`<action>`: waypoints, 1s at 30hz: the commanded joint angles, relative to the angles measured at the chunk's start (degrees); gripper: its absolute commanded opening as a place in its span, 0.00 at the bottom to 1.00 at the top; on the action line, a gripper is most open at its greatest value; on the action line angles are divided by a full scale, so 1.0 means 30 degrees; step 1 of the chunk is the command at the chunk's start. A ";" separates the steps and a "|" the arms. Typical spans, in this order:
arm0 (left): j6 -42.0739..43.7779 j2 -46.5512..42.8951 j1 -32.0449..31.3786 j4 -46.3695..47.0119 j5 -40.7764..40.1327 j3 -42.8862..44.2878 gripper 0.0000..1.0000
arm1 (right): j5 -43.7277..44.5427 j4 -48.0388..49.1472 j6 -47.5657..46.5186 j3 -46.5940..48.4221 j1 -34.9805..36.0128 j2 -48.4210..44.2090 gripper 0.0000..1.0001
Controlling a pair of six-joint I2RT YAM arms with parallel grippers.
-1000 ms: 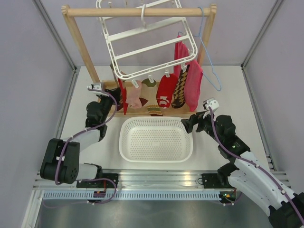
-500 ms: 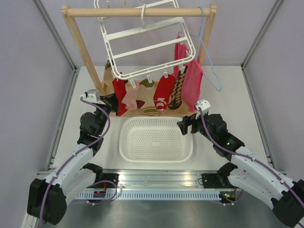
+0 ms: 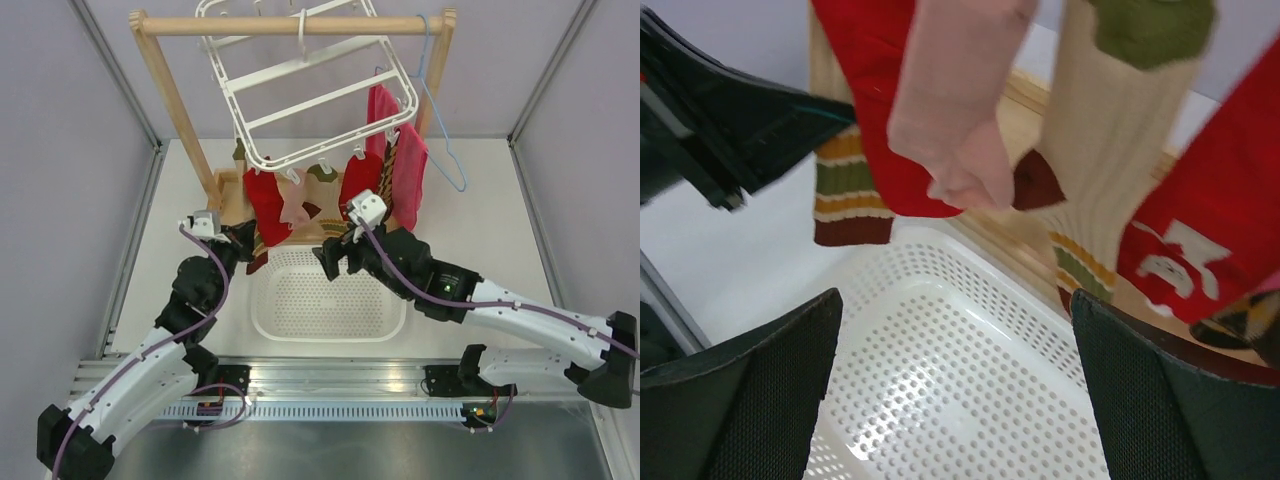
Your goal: Remove the socks clipped to the hanger
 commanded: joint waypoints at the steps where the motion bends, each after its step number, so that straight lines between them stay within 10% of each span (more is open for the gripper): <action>1: 0.1005 -0.0436 -0.0818 -0.1639 -0.2945 -0.0080 0.02 | 0.2767 -0.0815 -0.0017 0.3168 0.1609 0.2065 0.98; 21: 0.1475 -0.1608 -0.3867 -0.4187 -0.5730 0.0710 0.02 | 0.4412 -0.4445 0.0598 1.9774 0.3957 1.2555 0.98; 30: 0.1182 -0.2282 -0.3926 -0.4862 -0.5262 0.1091 0.02 | 0.4379 -0.4976 0.2882 2.1836 0.2697 1.4260 0.98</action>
